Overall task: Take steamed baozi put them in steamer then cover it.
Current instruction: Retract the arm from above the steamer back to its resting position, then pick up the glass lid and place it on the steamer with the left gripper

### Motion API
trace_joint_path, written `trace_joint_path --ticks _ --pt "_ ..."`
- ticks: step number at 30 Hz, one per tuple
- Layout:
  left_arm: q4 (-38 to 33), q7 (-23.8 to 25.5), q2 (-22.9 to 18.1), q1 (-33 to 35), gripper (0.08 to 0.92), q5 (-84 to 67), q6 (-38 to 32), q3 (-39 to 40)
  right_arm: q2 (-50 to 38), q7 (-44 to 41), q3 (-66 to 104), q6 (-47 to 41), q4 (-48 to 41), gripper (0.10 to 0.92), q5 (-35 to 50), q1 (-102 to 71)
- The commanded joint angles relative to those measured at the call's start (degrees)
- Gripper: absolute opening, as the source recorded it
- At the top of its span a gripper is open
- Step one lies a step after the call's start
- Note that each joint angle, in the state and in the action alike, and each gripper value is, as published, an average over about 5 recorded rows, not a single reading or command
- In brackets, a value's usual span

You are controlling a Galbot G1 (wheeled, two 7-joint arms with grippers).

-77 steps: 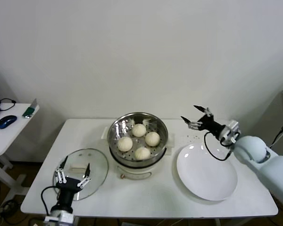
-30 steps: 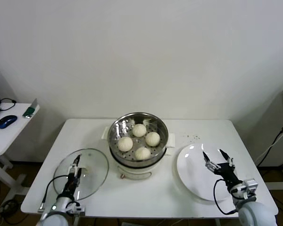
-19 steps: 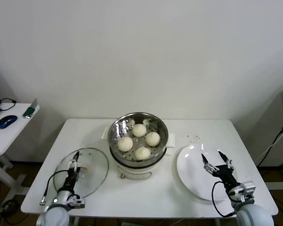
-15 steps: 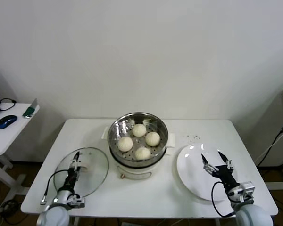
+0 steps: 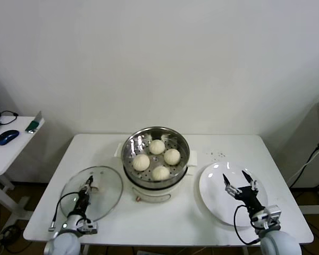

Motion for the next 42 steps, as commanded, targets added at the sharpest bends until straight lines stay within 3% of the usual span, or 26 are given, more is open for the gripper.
trace_joint_path --ticks 1,4,10,16,22,27,33,37,42 --pt "-3.05 -0.14 0.55 0.53 0.211 -2.56 0.61 0.16 0.44 -0.23 -0.05 0.23 -0.44 0.823 -1.61 0.31" --pt "-7.14 0.30 1.26 2.30 0.158 -4.22 1.79 0.01 0.21 -0.27 -0.05 0.29 -0.65 0.823 -1.75 0.67" --pt "-19.34 -0.08 4.00 8.79 0.151 -8.18 10.09 -0.03 -0.61 -0.26 0.07 0.31 -1.33 0.823 -1.65 1.61" --pt "-30.91 -0.10 8.56 14.19 0.151 -10.58 20.31 -0.54 -1.48 -0.32 0.12 0.46 -2.82 0.823 -1.59 3.15" --pt "-38.80 2.01 14.02 14.74 0.151 -13.59 27.30 1.03 -2.34 -0.51 -0.40 0.35 -4.18 0.823 -1.67 4.68" --pt "-42.09 5.93 18.53 10.62 0.151 -14.66 32.18 6.75 -3.42 -0.34 -1.36 -0.63 -4.64 0.823 -1.94 5.44" --pt "-43.24 12.47 23.55 0.70 0.151 -14.58 38.62 20.49 -3.64 -0.27 -2.40 -0.68 -6.12 0.823 -3.13 6.80" --pt "-41.30 17.70 21.89 -8.66 0.151 -12.33 42.05 29.26 -3.38 -0.29 -3.04 -0.58 -7.20 0.823 -3.70 7.71" --pt "-37.79 24.31 16.61 -18.85 0.151 -9.01 45.13 38.20 -3.16 -0.36 -3.57 -0.43 -8.44 0.823 -4.39 8.73"
